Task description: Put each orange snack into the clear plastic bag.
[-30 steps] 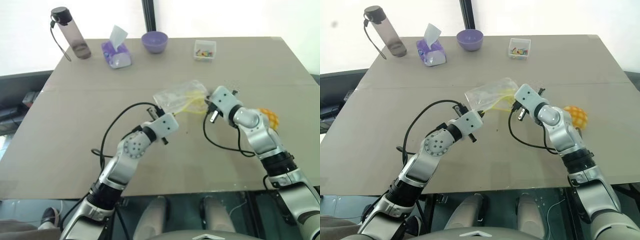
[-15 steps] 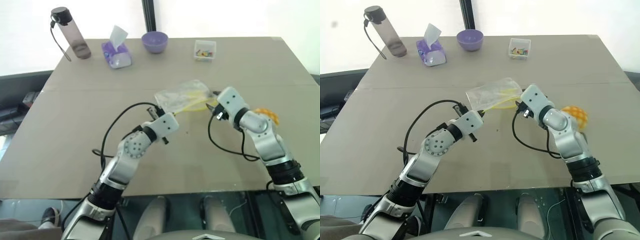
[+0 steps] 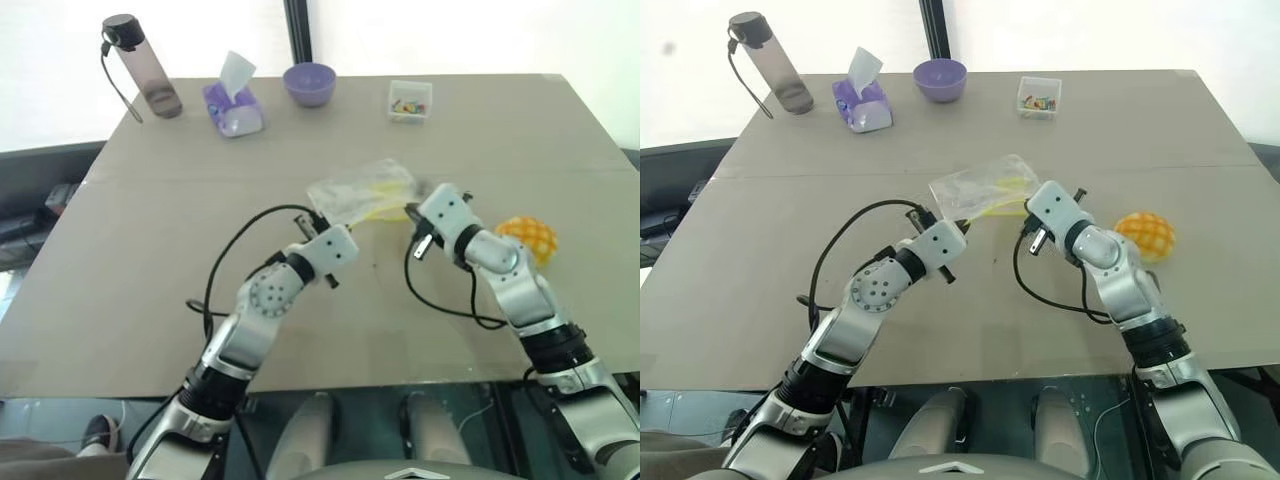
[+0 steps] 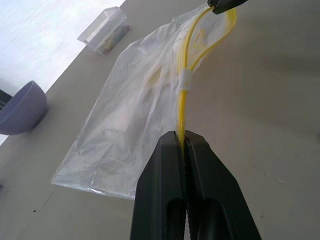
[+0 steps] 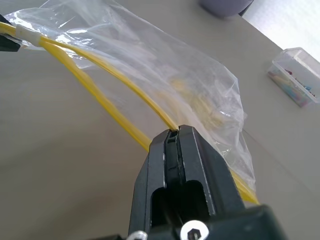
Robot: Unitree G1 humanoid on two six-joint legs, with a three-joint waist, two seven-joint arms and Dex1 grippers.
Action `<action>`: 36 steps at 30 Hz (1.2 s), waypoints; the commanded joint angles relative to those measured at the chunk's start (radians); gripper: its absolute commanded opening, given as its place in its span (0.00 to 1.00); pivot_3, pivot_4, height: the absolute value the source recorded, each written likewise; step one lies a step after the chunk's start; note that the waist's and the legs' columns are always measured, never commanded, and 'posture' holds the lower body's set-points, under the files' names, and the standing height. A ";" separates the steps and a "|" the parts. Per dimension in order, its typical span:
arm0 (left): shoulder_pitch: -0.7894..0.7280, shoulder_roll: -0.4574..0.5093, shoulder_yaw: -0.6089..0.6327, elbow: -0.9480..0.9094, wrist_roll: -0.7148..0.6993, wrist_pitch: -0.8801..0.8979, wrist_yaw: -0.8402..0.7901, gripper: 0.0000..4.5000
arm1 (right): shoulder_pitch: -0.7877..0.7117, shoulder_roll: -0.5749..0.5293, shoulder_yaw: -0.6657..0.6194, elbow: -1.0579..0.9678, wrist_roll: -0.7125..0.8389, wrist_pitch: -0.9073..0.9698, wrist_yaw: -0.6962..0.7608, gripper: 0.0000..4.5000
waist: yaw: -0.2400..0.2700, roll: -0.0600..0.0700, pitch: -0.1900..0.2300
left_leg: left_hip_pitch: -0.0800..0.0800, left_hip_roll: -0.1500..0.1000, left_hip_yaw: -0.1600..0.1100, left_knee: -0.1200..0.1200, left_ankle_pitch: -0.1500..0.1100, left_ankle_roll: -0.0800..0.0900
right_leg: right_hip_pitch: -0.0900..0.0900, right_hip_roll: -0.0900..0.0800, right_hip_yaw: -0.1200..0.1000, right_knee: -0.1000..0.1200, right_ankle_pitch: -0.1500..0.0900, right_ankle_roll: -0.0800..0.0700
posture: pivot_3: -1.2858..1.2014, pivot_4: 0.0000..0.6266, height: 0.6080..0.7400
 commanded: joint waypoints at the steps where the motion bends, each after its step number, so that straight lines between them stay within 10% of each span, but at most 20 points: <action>1: -0.004 -0.001 0.026 -0.026 0.010 0.003 0.015 0.00 | -0.015 -0.013 -0.027 -0.053 0.008 -0.013 -0.006 0.01 | 0.000 0.000 0.000 | 0.000 0.000 0.000 0.000 0.000 0.000 | 0.000 0.000 0.000 0.000 0.000 0.000 | 0.52 0.24 1.00; 16: -0.014 -0.005 0.028 -0.005 0.013 0.010 0.010 0.00 | 0.018 -0.004 -0.020 -0.109 0.016 0.016 -0.010 0.01 | 0.000 0.000 0.000 | 0.000 0.000 0.000 0.000 0.000 0.000 | 0.000 0.000 0.000 0.000 0.000 0.000 | 0.52 0.24 1.00; 36: -0.007 -0.034 -0.013 -0.044 -0.012 -0.037 -0.052 0.00 | -0.203 0.048 0.113 0.336 -0.137 -0.248 -0.133 0.01 | -0.003 0.000 0.000 | 0.000 0.000 0.000 0.001 0.000 0.000 | 0.000 0.000 0.000 0.001 0.000 0.000 | 0.52 0.24 1.00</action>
